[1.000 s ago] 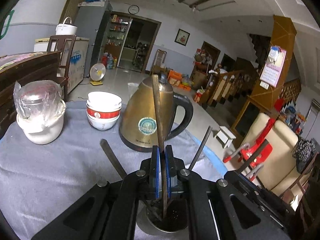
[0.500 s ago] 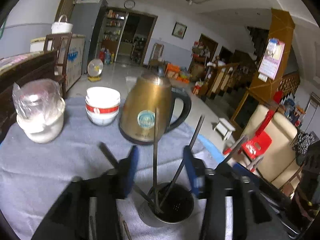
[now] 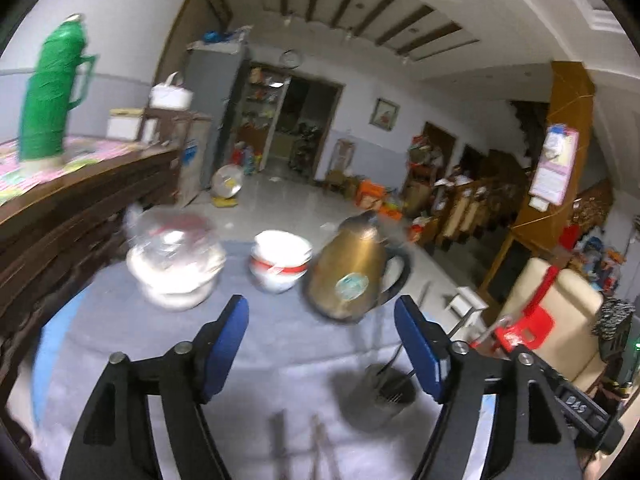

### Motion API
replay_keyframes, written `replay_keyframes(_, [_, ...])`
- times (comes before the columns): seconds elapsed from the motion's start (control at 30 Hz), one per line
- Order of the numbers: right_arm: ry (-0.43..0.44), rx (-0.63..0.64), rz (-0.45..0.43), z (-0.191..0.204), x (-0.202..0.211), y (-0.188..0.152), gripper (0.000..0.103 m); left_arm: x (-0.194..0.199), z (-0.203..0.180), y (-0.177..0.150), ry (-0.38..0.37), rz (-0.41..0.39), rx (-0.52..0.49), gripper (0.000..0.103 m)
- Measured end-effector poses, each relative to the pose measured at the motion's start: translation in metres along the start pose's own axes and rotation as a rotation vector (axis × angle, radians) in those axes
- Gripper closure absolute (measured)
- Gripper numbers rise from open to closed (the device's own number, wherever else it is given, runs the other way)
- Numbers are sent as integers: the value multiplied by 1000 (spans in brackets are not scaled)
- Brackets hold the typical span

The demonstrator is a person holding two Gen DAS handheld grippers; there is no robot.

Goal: Organize utensils
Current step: 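Move both open tools back over the chopsticks on the cloth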

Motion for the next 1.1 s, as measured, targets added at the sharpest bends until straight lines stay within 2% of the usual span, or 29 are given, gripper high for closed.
replay_keyframes(0.07, [2, 37, 77, 3, -3, -28, 22, 6, 21, -25, 37, 51, 23, 25])
replay_keyframes(0.2, [21, 102, 310, 11, -23, -106, 24, 8, 66, -93, 118, 212, 97, 25])
replay_keyframes(0.3, [36, 127, 433, 13, -33, -151, 25, 7, 90, -140, 167, 333, 138, 25])
replay_keyframes(0.33, [51, 132, 479, 17, -36, -166, 27, 8, 97, -152, 179, 364, 151, 25])
replay_keyframes(0.4, [54, 152, 524, 22, -40, -183, 40, 11, 104, -174, 192, 410, 169, 25])
replay_keyframes(0.47, [61, 168, 558, 30, -45, -192, 47, 13, 107, -187, 194, 443, 179, 25])
replay_keyframes(0.63, [69, 216, 587, 52, -57, -199, 49, 12, 102, -198, 174, 476, 181, 25])
replay_keyframes(0.77, [55, 258, 607, 71, -74, -204, 62, 10, 96, -205, 153, 493, 181, 25])
replay_keyframes(0.93, [32, 308, 636, 86, -97, -211, 64, 6, 87, -207, 137, 512, 172, 25])
replay_keyframes(0.97, [23, 320, 649, 87, -100, -214, 66, 4, 86, -206, 133, 517, 172, 25])
replay_keyframes(1.0, [12, 327, 662, 87, -104, -217, 77, 1, 85, -206, 129, 522, 172, 25])
replay_keyframes(1.1, [-4, 351, 671, 81, -104, -219, 94, -9, 80, -204, 117, 544, 172, 25])
Point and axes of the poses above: each gripper's, at about its wrist camera, not at the fingertips, and x roughly against the way its jaws point, z to its left, y to its top, the point moved 9 cm from there along -x, roughly the way its jaws point, and after that the axes turned 13 degrees about -y, right-handed, at the moved point
